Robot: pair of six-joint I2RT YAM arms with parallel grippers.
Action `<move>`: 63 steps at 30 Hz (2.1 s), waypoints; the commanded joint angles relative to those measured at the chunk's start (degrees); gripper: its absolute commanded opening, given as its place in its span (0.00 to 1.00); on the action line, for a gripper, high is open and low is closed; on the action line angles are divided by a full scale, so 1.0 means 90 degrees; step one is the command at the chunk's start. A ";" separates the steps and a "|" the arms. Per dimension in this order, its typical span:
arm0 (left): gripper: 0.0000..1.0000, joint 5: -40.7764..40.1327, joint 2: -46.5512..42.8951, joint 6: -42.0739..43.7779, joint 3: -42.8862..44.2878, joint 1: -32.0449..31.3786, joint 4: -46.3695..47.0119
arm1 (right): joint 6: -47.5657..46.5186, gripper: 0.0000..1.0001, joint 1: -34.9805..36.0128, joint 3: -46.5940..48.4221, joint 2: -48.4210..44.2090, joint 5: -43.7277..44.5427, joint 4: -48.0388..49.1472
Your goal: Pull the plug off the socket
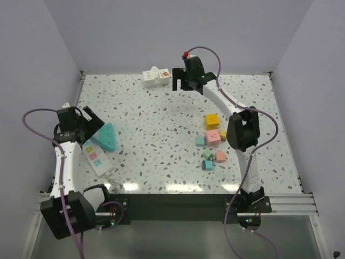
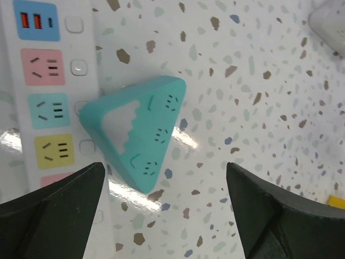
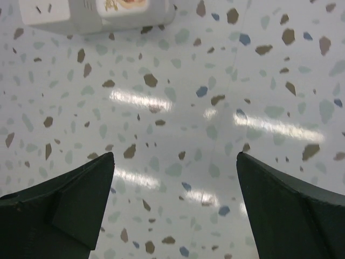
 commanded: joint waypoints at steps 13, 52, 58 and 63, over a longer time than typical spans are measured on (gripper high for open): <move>1.00 0.1489 -0.1153 -0.0559 -0.0313 0.0024 0.0815 | -0.1276 0.98 0.0551 0.2815 0.3447 0.1095 0.4557; 1.00 0.1627 -0.0812 -0.0619 -0.0587 0.0024 0.1285 | -0.1003 0.00 0.0395 0.0877 0.2650 -0.0336 0.5789; 1.00 0.1899 -0.0442 -0.0199 -0.0607 0.0024 0.1665 | -0.1696 0.00 0.0483 -0.2804 0.0141 -0.1419 0.6161; 1.00 0.2797 -0.0002 -0.0042 -0.1095 -0.0170 0.2476 | -0.2379 0.00 0.0629 -0.5082 -0.1693 -0.2465 0.5665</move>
